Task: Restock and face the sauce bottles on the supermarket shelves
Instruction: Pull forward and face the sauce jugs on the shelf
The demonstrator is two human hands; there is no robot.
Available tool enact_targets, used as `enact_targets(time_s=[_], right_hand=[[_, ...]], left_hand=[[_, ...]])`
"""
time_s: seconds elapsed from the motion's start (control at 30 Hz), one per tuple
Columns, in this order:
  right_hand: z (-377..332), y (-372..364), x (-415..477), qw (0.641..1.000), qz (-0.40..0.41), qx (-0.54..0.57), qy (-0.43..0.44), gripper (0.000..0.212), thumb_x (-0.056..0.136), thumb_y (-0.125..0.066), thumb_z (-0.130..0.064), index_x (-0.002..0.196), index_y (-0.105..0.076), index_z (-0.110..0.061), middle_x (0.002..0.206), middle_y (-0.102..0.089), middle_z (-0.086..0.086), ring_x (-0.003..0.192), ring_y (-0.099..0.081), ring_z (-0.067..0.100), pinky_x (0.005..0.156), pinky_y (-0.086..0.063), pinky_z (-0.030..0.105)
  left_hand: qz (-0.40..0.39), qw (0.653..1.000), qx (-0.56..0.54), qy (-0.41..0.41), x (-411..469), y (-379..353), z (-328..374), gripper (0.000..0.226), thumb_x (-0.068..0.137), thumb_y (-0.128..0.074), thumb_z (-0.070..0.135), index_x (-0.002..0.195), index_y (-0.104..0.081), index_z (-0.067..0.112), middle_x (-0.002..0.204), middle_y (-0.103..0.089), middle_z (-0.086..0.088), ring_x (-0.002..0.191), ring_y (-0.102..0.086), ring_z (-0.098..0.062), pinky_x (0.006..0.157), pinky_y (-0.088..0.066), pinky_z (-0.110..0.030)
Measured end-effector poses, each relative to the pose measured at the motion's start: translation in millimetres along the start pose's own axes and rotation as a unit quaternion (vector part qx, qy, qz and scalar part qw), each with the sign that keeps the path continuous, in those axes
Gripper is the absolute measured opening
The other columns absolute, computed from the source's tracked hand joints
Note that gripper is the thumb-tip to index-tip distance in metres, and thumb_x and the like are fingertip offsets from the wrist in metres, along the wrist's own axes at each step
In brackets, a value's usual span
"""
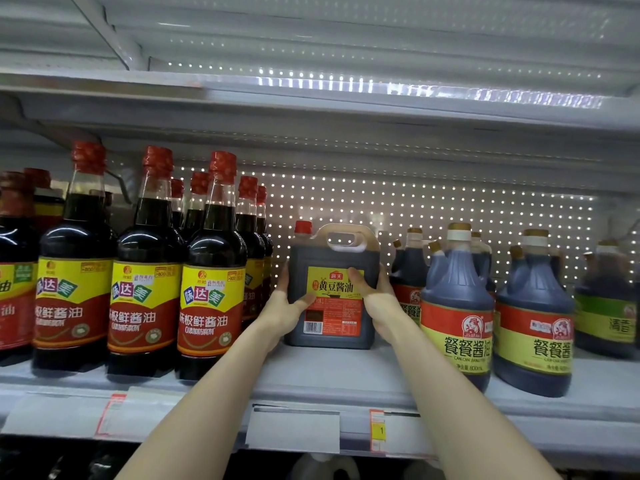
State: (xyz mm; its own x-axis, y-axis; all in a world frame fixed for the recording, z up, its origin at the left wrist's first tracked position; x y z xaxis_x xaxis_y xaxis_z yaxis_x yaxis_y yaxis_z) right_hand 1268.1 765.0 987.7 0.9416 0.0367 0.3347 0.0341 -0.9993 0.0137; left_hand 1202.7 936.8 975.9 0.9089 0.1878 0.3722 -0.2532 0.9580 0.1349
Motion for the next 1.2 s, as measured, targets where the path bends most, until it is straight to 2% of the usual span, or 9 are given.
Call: enact_targets(time_s=[0.13, 0.23, 0.37, 0.53, 0.73, 0.87, 0.97, 1.07, 1.2], right_hand=[[6, -1, 4, 1.000, 0.006, -0.018, -0.011, 0.103, 0.056, -0.069, -0.076, 0.144, -0.025, -0.044, 0.139, -0.053, 0.002, 0.121, -0.054, 0.031, 0.100, -0.046, 0.055], [8, -1, 6, 1.000, 0.010, -0.023, -0.014, 0.105, 0.055, -0.068, -0.077, 0.144, -0.025, -0.044, 0.139, -0.052, 0.002, 0.121, -0.054, 0.032, 0.100, -0.045, 0.055], [7, 0, 5, 1.000, 0.010, -0.017, -0.015, 0.083, 0.074, -0.068, -0.060, 0.144, -0.026, -0.043, 0.135, -0.055, 0.002, 0.120, -0.055, 0.032, 0.099, -0.046, 0.056], [-9, 4, -7, 1.000, 0.026, -0.014, 0.007, 0.066, 0.085, -0.066, -0.044, 0.142, -0.034, -0.035, 0.132, -0.058, 0.004, 0.114, -0.058, 0.030, 0.096, -0.049, 0.053], [-28, 9, -35, 0.996, 0.031, -0.057, 0.061, 0.070, 0.093, -0.060, -0.032, 0.152, -0.021, -0.029, 0.143, -0.048, 0.005, 0.119, -0.053, 0.025, 0.096, -0.049, 0.044], [-49, 13, -69, 0.993, 0.023, -0.074, 0.088, 0.068, 0.092, -0.062, -0.034, 0.150, -0.027, -0.022, 0.145, -0.045, 0.004, 0.126, -0.049, 0.022, 0.100, -0.047, 0.040], [-67, 16, -103, 0.990, 0.006, -0.089, 0.112, 0.058, 0.093, -0.060, -0.032, 0.144, -0.038, -0.015, 0.142, -0.048, 0.003, 0.126, -0.047, 0.016, 0.088, -0.045, 0.025], [-73, 16, -138, 0.989, -0.007, -0.090, 0.119, 0.050, 0.094, -0.058, -0.033, 0.138, -0.046, -0.013, 0.132, -0.054, 0.002, 0.111, -0.050, 0.008, 0.076, -0.044, 0.016], [-59, 18, -181, 0.991, 0.009, -0.071, 0.111, 0.032, 0.092, -0.060, -0.037, 0.120, -0.058, -0.023, 0.121, -0.064, -0.001, 0.109, -0.060, 0.012, 0.089, -0.052, 0.031]], left_hand=[[-0.003, 1.000, -0.004, 0.002, 0, 0, -1, 0.083, 0.095, -0.057, 0.019, 0.151, 0.000, 0.041, 0.146, -0.044, -0.003, 0.125, -0.051, -0.025, 0.105, -0.043, -0.046], [-0.004, 1.000, -0.004, 0.007, -1, 0, -2, 0.083, 0.095, -0.057, 0.019, 0.151, 0.000, 0.042, 0.148, -0.042, -0.003, 0.127, -0.049, -0.025, 0.106, -0.042, -0.048], [-0.005, 1.000, 0.000, 0.014, -1, 0, -2, 0.082, 0.095, -0.057, 0.022, 0.149, 0.000, 0.045, 0.151, -0.038, -0.002, 0.131, -0.045, -0.027, 0.108, -0.038, -0.052], [0.009, 1.000, 0.026, 0.005, -6, 1, 5, 0.079, 0.096, -0.056, 0.021, 0.153, -0.004, 0.035, 0.149, -0.040, -0.002, 0.130, -0.047, -0.026, 0.107, -0.041, -0.046], [0.025, 0.998, 0.065, 0.008, -27, 8, 10, 0.072, 0.094, -0.059, 0.024, 0.152, -0.017, 0.019, 0.148, -0.041, -0.007, 0.130, -0.046, -0.024, 0.107, -0.042, -0.044], [0.028, 0.996, 0.086, -0.027, -56, 10, 35, 0.062, 0.094, -0.059, 0.029, 0.147, -0.031, 0.014, 0.143, -0.045, -0.009, 0.127, -0.047, -0.022, 0.104, -0.043, -0.042], [0.003, 0.996, 0.069, -0.061, -88, 11, 58, 0.056, 0.095, -0.058, 0.029, 0.145, -0.035, 0.018, 0.133, -0.052, -0.004, 0.114, -0.052, -0.017, 0.094, -0.048, -0.034], [0.000, 0.997, 0.038, -0.074, -122, 20, 66, 0.053, 0.094, -0.059, 0.030, 0.142, -0.040, 0.019, 0.124, -0.058, -0.001, 0.108, -0.055, -0.013, 0.097, -0.049, -0.039], [-0.018, 0.995, 0.030, -0.091, -167, 29, 61, 0.046, 0.092, -0.061, 0.031, 0.135, -0.048, 0.019, 0.111, -0.061, 0.006, 0.105, -0.058, -0.010, 0.096, -0.049, -0.036]])
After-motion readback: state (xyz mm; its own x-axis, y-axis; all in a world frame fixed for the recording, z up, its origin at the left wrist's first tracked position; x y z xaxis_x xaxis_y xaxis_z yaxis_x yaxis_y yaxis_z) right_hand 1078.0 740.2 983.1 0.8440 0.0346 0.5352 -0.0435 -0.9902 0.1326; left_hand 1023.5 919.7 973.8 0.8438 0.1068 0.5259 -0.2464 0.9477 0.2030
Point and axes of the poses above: each hand's wrist, its own x-axis towards the middle knuckle, its own y-axis out of the back of the hand, z = x × y, the point moved 9 cm from there along x, towards the middle knuckle
